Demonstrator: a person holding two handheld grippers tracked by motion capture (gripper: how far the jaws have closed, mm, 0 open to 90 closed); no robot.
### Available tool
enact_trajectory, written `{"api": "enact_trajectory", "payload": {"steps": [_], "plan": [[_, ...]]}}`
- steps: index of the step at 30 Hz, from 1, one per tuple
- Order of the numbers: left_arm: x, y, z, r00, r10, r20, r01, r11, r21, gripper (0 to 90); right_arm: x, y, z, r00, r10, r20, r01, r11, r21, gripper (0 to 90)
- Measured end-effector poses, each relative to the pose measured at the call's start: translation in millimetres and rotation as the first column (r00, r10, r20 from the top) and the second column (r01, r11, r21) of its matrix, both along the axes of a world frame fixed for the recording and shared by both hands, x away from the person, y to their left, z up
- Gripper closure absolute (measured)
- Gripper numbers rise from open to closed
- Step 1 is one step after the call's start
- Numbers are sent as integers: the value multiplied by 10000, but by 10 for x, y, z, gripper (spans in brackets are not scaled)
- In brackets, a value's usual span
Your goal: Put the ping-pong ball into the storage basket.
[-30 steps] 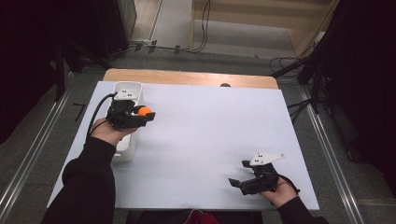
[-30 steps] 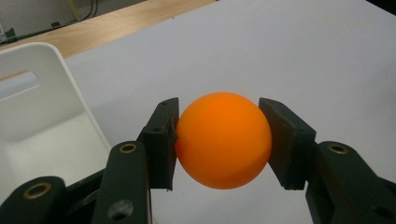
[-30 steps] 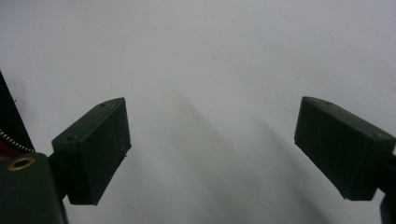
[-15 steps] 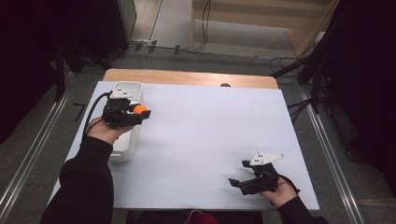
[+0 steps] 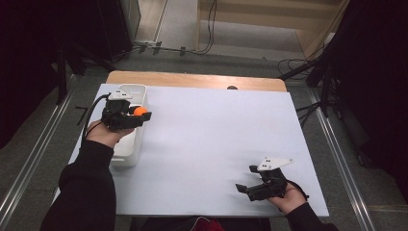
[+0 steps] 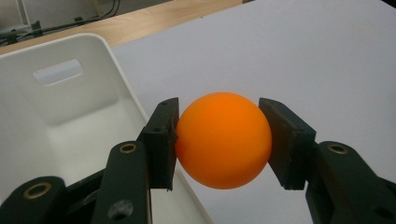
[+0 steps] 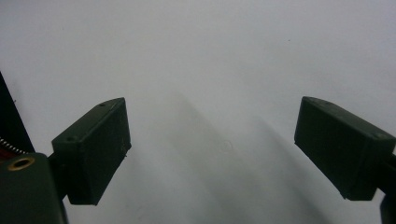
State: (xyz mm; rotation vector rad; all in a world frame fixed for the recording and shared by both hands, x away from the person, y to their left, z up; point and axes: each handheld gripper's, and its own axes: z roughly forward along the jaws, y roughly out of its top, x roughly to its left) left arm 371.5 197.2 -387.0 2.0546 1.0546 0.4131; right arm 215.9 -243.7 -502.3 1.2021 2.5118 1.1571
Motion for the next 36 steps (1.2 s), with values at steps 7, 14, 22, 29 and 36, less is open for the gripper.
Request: {"api": "enact_trajectory", "payload": {"steps": [7, 14, 22, 29, 36], "plan": [[17, 58, 0, 9998, 185, -24, -185, 9998, 70, 500, -4, -3, 2, 10000, -7, -21, 7, 10000, 0, 93], [35, 149, 5, 9990, 439, 15, -439, 9990, 25, 500, -5, -1, 3, 10000, -30, -48, 30, 10000, 33, 93], [53, 219, -8, 9970, 767, 108, -770, 9964, 357, 500, -3, -3, 1, 10000, 1, -41, -1, 10000, 1, 93], [80, 282, -35, 9949, 1007, 44, -1008, 9944, 313, 499, -1, -2, -2, 10000, 42, -5, -42, 10000, -29, 93], [115, 340, -75, 9917, 1276, -165, -1273, 9917, 166, 499, -5, 2, -2, 10000, 40, -52, -41, 10000, -28, 93]]}}
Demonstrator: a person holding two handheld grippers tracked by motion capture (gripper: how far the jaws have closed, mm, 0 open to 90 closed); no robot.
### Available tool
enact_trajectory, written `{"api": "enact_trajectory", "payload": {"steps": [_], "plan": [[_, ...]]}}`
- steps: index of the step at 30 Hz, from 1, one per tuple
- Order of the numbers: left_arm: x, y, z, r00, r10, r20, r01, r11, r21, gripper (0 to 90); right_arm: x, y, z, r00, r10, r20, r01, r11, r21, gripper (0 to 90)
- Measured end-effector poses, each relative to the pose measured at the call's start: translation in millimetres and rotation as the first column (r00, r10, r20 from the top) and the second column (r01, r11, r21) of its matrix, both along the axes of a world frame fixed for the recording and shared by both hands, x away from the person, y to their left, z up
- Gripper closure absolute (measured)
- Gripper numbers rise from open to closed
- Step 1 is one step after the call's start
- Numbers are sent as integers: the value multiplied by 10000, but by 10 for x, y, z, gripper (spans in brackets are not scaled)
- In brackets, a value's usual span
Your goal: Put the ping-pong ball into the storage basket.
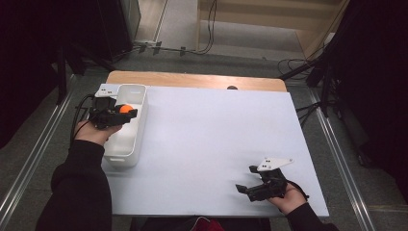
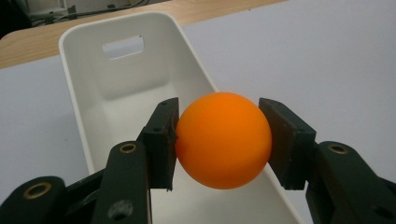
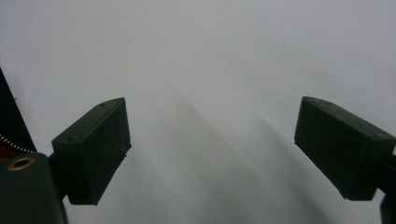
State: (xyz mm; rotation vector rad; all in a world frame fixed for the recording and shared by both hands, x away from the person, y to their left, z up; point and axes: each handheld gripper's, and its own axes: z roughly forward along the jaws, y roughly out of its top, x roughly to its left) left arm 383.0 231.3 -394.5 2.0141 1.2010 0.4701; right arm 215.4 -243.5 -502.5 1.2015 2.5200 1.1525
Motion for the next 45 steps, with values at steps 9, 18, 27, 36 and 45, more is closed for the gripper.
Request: {"api": "enact_trajectory", "payload": {"steps": [9, 18, 27, 36, 45], "plan": [[21, 26, -57, 10000, 58, -81, -57, 10000, 66, 499, -5, 2, 1, 10000, 22, -46, -23, 10000, -12, 93], [37, 39, -94, 9997, 160, -161, -160, 9999, -21, 499, 6, 5, 1, 10000, 32, 59, -32, 10000, -20, 93], [55, 45, -142, 9987, 316, -399, -321, 9994, -135, 498, 8, 4, 3, 10000, 57, 69, -57, 10000, -24, 93], [59, 19, -148, 9987, 267, -432, -269, 9996, -31, 498, 10, 8, 0, 9999, 113, 12, -113, 9999, -27, 93], [76, 22, -160, 9976, 452, -529, -455, 9990, -49, 498, 7, 12, -1, 10000, 14, 24, -14, 10000, -16, 93]]}}
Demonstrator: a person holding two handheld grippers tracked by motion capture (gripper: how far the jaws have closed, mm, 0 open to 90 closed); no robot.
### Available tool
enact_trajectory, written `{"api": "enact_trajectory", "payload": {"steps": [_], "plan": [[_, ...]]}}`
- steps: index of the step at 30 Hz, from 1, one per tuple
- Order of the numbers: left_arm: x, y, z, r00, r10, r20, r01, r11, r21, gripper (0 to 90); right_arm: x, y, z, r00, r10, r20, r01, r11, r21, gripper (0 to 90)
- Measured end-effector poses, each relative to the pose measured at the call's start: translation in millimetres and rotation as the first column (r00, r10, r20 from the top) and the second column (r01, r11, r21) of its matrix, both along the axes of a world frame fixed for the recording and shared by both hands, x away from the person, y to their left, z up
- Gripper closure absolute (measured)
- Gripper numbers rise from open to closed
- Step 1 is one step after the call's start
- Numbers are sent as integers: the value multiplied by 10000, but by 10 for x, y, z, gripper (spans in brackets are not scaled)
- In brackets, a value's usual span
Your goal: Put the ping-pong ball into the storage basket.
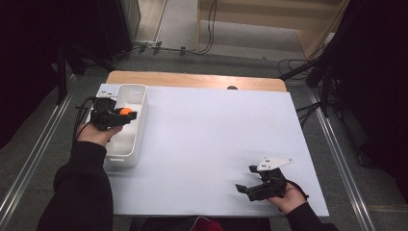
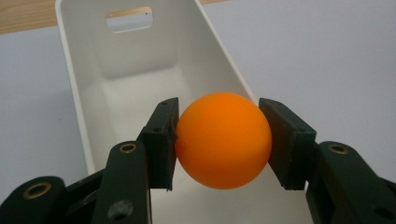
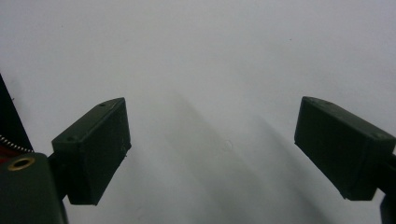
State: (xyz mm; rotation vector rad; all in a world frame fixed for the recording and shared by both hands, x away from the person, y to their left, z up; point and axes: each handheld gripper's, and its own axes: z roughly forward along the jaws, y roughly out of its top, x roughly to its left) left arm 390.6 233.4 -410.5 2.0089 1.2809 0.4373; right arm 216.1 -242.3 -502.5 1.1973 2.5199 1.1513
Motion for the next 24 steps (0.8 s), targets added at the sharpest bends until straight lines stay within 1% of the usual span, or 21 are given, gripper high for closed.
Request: {"api": "enact_trajectory", "payload": {"steps": [1, 3, 6, 7, 8, 10, 11, 14, 15, 16, 18, 19, 20, 22, 24], "plan": [[-3, -7, 5, 10000, -21, -16, 21, 9999, 102, 498, -2, 1, 2, 10000, 18, 2, -17, 10000, -18, 93], [-2, -13, 3, 10000, -34, 58, 33, 10000, 70, 498, -5, -2, 2, 10000, 18, 61, -18, 10000, -7, 93], [0, -7, 6, 10000, 62, 41, -62, 10000, -17, 495, -12, -19, 7, 10000, -64, 19, 64, 10000, 18, 93], [0, -3, 8, 10000, 38, 91, -38, 10000, -5, 474, -12, -23, 7, 10000, -45, 18, 45, 10000, 42, 93], [-3, 4, 15, 9999, -45, 119, 44, 10000, 7, 423, -11, -24, 8, 10000, -43, 9, 43, 10000, 33, 93], [-7, 19, 28, 9996, -176, 231, 184, 9993, -332, 357, -11, -15, 7, 10000, -49, 29, 49, 10000, -19, 93], [-8, 25, 38, 9995, -211, 238, 223, 9986, -488, 340, -10, -14, 6, 10000, -16, 41, 16, 10000, -43, 93], [-26, 17, 69, 9993, -228, 303, 246, 9981, -571, 327, -10, -14, 5, 10000, -14, 32, 14, 10000, -47, 93], [-30, 9, 78, 9991, -323, 285, 340, 9977, -580, 296, -10, -15, 6, 10000, -33, 19, 33, 10000, -41, 93], [-35, -3, 90, 9989, -394, 257, 409, 9974, -585, 289, -11, -15, 7, 10000, -54, 26, 54, 10000, -15, 93], [-51, -35, 118, 9982, -548, 235, 561, 9967, -592, 289, -11, -15, 5, 10000, -25, 32, 25, 10000, -48, 93], [-60, -54, 132, 9977, -633, 234, 647, 9957, -667, 289, -12, -13, 4, 10000, -1, 17, 1, 10000, -45, 93], [-71, -73, 147, 9970, -730, 257, 747, 9945, -731, 289, -14, -10, 4, 10000, -27, -20, 27, 10000, -40, 93], [-94, -113, 178, 9954, -919, 277, 938, 9928, -747, 289, -11, -12, 2, 10000, -9, 28, 9, 10000, -44, 93], [-116, -159, 200, 9937, -1072, 335, 1095, 9910, -769, 289, -17, -10, 4, 10000, -22, -37, 22, 10000, -36, 93]]}}
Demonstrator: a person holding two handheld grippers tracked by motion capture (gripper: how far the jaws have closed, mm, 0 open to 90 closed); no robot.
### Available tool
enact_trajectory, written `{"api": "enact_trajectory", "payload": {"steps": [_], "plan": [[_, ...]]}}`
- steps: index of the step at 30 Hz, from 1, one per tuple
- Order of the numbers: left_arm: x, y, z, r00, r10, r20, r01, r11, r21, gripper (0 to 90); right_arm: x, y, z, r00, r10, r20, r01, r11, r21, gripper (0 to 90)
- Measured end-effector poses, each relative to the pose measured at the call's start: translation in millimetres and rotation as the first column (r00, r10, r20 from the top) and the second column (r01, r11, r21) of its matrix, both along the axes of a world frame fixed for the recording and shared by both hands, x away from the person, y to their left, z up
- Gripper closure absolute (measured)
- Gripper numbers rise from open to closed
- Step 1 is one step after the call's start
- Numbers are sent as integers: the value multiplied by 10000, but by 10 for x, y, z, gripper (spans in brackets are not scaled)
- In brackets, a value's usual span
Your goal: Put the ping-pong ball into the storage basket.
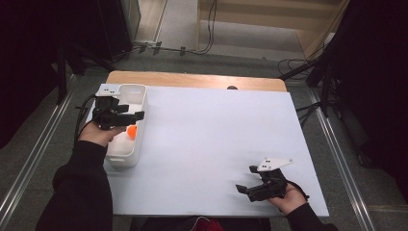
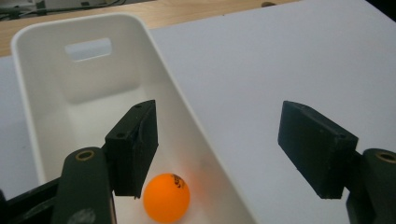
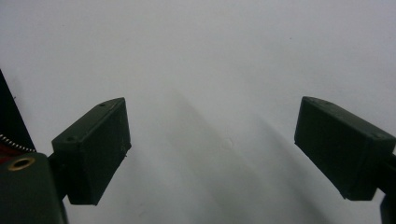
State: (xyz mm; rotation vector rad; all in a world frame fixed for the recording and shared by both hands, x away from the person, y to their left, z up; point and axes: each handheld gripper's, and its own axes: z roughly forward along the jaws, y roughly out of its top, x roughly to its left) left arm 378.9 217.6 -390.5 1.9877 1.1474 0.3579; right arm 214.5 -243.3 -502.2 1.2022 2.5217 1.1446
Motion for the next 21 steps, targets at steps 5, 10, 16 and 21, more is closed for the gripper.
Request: {"api": "enact_trajectory", "payload": {"steps": [5, 10, 16, 21], "plan": [[-34, -84, 28, 9992, -400, 11, 400, 9991, 124, 289, 0, 6, -6, 10000, 55, 32, -55, 10000, -10, 93], [-62, -143, 45, 9973, -734, -18, 734, 9973, -102, 289, -3, 3, -5, 10000, 31, 23, -31, 10000, -3, 93], [-84, -205, 49, 9952, -973, -48, 973, 9952, -140, 289, 0, 5, -6, 10000, 65, 47, -65, 10000, -46, 93], [-95, -247, 41, 9927, -1199, -146, 1196, 9927, -164, 289, 0, 5, -6, 10000, 34, 31, -34, 10000, -19, 93]]}}
